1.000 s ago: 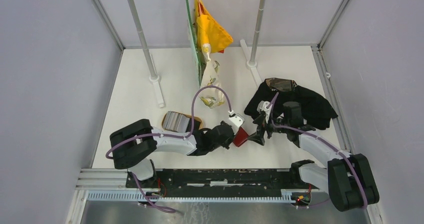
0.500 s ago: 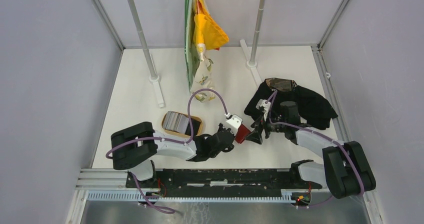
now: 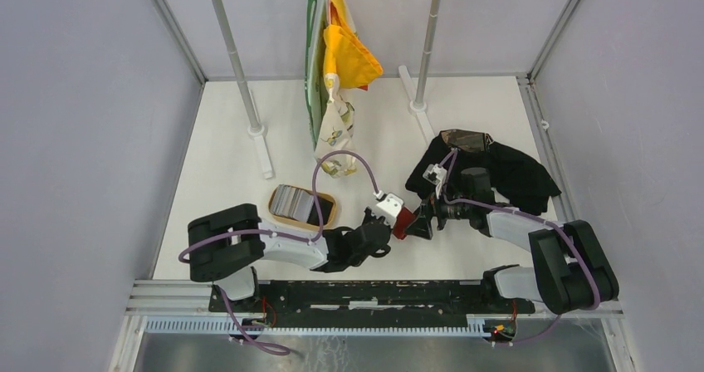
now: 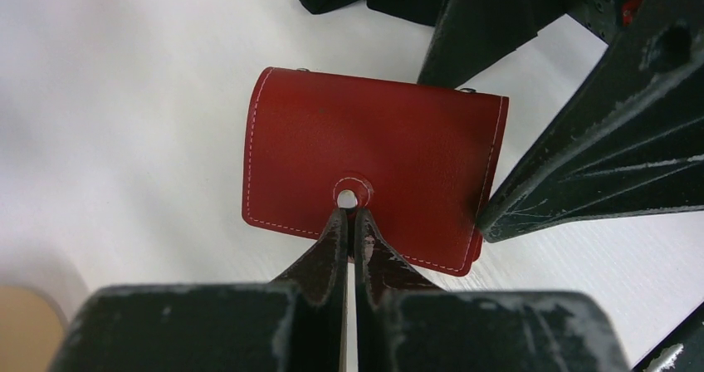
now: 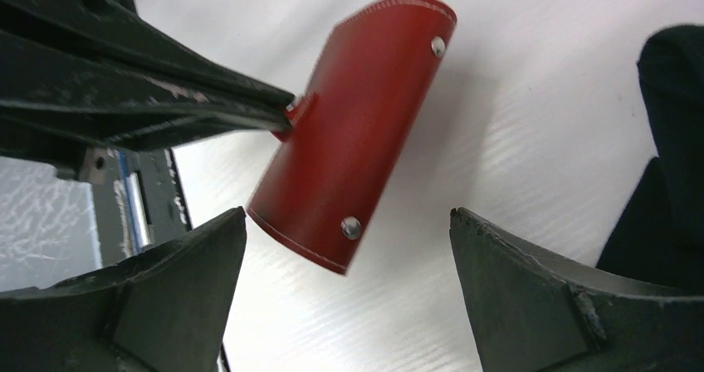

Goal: Put the credit cards into the card holder
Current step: Open the card holder at the center of the board.

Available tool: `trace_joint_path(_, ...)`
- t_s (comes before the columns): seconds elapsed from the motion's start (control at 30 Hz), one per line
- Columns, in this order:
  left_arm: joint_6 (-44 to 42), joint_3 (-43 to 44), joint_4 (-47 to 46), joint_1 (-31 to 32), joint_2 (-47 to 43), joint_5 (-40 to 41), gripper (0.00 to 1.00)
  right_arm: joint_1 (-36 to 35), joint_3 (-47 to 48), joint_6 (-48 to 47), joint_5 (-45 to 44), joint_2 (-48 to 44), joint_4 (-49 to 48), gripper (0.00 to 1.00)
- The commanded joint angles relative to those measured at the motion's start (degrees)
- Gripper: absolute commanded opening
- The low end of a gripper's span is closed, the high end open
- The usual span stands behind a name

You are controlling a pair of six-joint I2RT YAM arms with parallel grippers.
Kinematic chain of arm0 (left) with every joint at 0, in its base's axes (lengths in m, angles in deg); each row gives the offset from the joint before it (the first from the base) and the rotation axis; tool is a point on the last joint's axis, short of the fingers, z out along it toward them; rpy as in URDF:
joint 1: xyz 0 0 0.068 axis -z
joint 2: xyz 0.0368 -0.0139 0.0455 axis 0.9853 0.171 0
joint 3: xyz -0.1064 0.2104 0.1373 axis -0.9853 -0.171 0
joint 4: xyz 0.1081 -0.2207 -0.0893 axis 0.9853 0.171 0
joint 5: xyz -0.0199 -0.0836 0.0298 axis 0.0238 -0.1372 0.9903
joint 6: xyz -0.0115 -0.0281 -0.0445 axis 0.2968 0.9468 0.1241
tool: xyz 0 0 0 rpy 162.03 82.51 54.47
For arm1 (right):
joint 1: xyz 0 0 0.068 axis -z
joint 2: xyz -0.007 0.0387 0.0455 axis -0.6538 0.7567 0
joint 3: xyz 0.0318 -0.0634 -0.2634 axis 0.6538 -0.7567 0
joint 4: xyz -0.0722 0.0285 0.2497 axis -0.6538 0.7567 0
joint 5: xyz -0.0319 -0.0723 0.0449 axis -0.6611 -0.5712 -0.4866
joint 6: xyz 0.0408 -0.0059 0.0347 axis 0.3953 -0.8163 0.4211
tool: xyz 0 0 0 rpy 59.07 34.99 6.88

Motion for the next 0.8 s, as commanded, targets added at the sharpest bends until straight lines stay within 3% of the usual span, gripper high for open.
trace_joint_path(0.0,0.6,2.2,-4.6,1.5,1.6,2.7,0.02,-0.2,2.0,6.6,5.5,-0.4,-7.0,0.98)
trace_joint_path(0.13,-0.8,4.2,-2.7,3.0,3.5,5.0,0.02,-0.3,0.9,11.1,9.7,-0.6,-11.5,0.98)
trace_joint_path(0.23,-1.5,5.3,-2.1,3.9,4.2,6.5,0.02,-0.3,0.6,11.7,6.4,-0.4,-11.1,0.98)
trace_joint_path(0.33,-1.8,5.9,-2.2,4.3,4.3,7.0,0.02,-0.3,1.5,9.5,2.3,1.1,-7.1,0.93)
trace_joint_path(0.53,-2.1,6.1,-2.4,4.8,4.0,8.1,0.02,-0.9,1.7,9.5,2.3,1.6,-6.5,0.79)
trace_joint_path(0.6,-2.0,6.1,-2.4,5.1,4.0,8.6,0.02,-1.0,1.7,9.7,2.8,1.5,-7.0,0.66)
trace_joint_path(0.77,-0.8,4.7,-3.4,5.2,2.6,10.9,0.02,-1.0,1.8,9.9,3.8,0.8,-8.3,0.17)
